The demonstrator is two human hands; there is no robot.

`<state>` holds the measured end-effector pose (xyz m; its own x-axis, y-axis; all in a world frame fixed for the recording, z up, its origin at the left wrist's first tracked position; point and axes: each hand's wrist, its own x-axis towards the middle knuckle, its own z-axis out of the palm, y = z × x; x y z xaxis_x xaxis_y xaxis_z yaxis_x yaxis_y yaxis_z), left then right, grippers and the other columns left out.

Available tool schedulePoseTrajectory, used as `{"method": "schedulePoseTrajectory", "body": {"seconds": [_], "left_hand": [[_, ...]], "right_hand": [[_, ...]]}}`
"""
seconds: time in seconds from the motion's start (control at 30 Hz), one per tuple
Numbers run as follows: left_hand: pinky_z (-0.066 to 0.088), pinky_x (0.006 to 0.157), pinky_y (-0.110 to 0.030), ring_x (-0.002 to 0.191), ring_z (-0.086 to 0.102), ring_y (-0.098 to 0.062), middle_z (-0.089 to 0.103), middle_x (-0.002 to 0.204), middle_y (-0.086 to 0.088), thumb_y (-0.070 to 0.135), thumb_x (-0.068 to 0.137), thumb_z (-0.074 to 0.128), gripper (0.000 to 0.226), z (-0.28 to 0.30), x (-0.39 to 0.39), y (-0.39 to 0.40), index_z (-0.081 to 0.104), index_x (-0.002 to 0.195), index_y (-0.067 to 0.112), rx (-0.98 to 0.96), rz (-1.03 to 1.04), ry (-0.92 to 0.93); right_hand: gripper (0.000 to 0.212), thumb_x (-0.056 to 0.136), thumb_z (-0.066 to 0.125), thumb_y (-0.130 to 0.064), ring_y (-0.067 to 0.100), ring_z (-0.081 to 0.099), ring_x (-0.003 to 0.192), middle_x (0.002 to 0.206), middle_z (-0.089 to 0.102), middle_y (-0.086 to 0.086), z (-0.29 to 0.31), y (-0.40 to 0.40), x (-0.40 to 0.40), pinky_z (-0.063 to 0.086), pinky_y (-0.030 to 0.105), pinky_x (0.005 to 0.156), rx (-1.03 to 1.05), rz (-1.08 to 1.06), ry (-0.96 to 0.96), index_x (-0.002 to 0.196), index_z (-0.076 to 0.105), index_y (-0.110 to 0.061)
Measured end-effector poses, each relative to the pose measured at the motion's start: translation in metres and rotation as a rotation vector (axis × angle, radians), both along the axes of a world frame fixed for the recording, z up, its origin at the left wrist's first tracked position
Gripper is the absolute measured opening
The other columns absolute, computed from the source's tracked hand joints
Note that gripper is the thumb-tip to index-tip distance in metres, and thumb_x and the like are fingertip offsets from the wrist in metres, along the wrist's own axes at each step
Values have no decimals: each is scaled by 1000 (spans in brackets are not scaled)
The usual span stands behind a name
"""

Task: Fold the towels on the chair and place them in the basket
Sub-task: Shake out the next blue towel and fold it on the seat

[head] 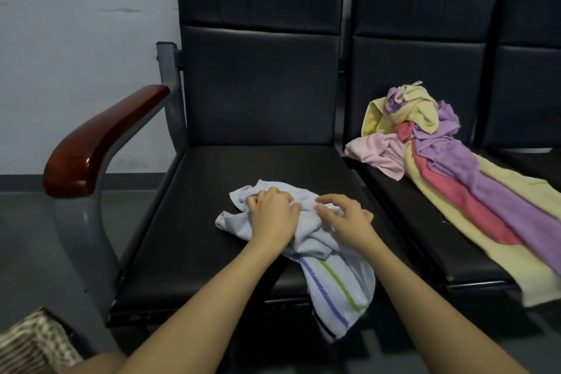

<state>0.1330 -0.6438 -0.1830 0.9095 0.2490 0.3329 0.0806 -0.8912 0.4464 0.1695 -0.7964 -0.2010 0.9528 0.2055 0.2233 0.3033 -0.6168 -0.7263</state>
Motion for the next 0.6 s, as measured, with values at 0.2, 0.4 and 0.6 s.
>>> {"method": "schedulePoseTrajectory", "body": {"seconds": [0.2, 0.4, 0.6], "left_hand": [[37, 97, -42, 102, 58, -23, 66, 98, 0, 21, 91, 62, 16, 5, -2, 16, 74, 91, 11, -359, -146, -229], [49, 87, -18, 97, 62, -5, 66, 95, 14, 15, 90, 64, 14, 41, -17, 21, 67, 94, 29, -727, -307, -257], [50, 72, -17, 74, 61, -7, 64, 76, -5, 3, 86, 65, 31, 59, -32, 22, 57, 109, 22, -876, -468, -273]], "right_hand": [[12, 89, 68, -24, 8, 61, 100, 99, 67, -11, 4, -1, 1, 45, 37, 94, 308, 101, -25, 82, 69, -34], [18, 94, 57, -3, 5, 62, 80, 82, 69, -7, 53, 7, -6, 48, 21, 74, 572, 244, -131, 85, 69, -16], [13, 90, 62, -11, 8, 64, 88, 89, 69, -6, 67, 10, -4, 49, 30, 82, 562, 175, -131, 92, 68, -22]]}}
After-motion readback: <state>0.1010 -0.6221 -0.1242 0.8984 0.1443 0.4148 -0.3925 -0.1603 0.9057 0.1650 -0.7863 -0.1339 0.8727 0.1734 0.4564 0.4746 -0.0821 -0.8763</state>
